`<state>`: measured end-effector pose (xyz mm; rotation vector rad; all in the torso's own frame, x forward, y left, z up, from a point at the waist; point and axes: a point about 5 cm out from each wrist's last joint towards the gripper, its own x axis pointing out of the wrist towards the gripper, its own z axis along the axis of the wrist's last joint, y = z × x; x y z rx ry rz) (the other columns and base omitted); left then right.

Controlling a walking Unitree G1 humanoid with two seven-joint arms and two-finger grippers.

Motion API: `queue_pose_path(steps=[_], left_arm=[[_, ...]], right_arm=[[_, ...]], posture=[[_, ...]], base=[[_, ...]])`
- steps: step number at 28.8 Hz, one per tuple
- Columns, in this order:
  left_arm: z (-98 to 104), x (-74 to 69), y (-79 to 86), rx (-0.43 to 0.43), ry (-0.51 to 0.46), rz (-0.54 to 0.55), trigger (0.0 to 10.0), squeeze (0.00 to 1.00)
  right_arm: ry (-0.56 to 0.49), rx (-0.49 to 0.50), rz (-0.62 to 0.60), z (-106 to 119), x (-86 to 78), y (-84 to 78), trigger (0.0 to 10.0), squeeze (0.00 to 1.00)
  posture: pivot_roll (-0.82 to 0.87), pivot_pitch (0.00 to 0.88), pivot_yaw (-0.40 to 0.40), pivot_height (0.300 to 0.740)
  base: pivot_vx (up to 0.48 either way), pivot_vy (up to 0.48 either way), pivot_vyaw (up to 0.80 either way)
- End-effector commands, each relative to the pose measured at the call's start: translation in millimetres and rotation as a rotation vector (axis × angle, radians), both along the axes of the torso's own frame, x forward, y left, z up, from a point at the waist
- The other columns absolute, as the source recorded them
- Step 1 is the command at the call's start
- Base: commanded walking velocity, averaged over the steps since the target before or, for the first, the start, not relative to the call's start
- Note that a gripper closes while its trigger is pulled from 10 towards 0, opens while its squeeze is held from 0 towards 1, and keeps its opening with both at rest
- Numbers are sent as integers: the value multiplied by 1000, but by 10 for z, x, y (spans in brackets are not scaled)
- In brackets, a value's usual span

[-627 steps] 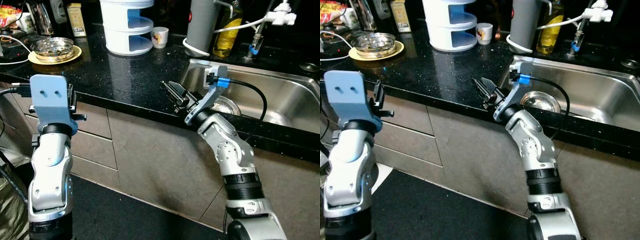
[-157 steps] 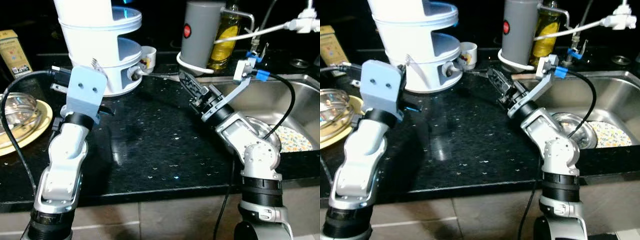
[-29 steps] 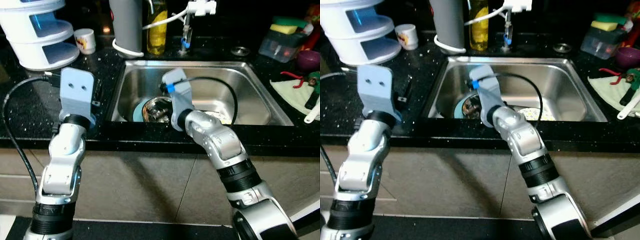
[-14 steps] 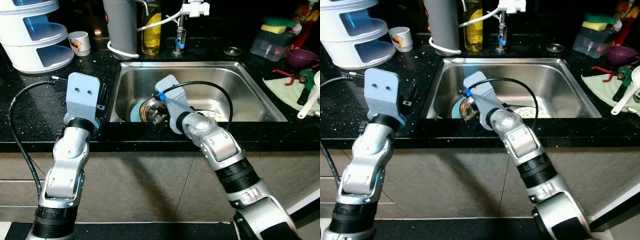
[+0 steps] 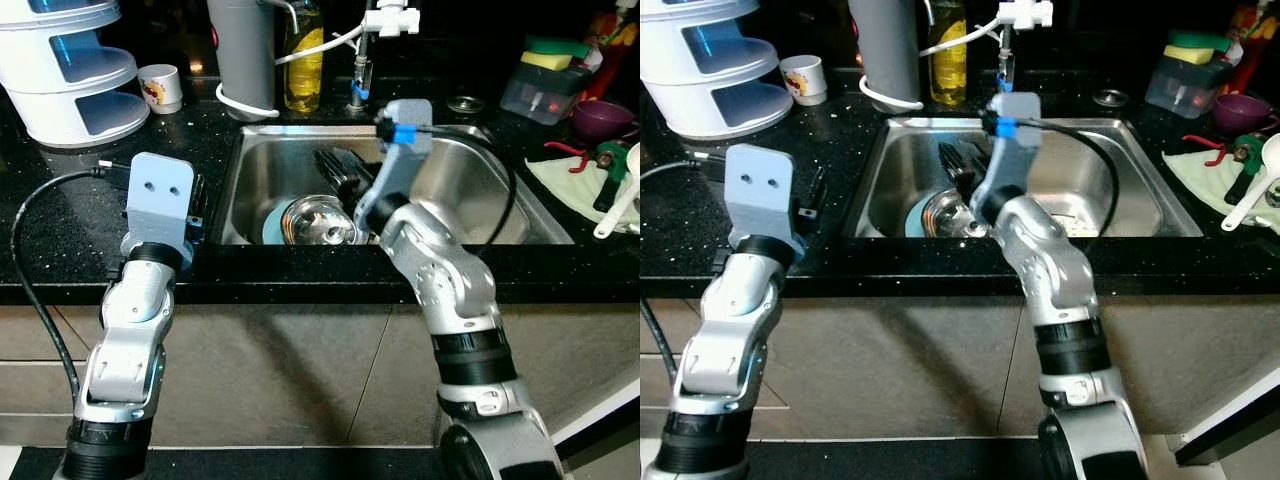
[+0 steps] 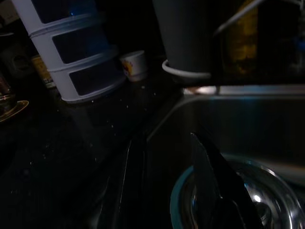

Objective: Kitchen organization

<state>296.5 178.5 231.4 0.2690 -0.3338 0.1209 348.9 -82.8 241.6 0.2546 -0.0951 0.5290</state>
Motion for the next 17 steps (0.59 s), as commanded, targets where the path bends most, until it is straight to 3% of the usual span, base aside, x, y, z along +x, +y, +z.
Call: queue_pose_path(steps=[1,7,17], left_arm=[[-20,-6,7,-29,17,11,10000,0],[-31,-4,-30,-14,33,-1,10000,0],[-53,-13,-64,-11,45,-8,10000,0]], right_arm=[[-23,19,19,21,-33,4,10000,0],[-1,68,41,-15,-54,-9,10000,0],[22,36,58,-167,-90,-73,10000,0]], posture=[[33,0,-33,740],[33,0,-30,740],[33,0,-28,740]], base=[[0,0,0],[-42,0,0],[-337,0,0]])
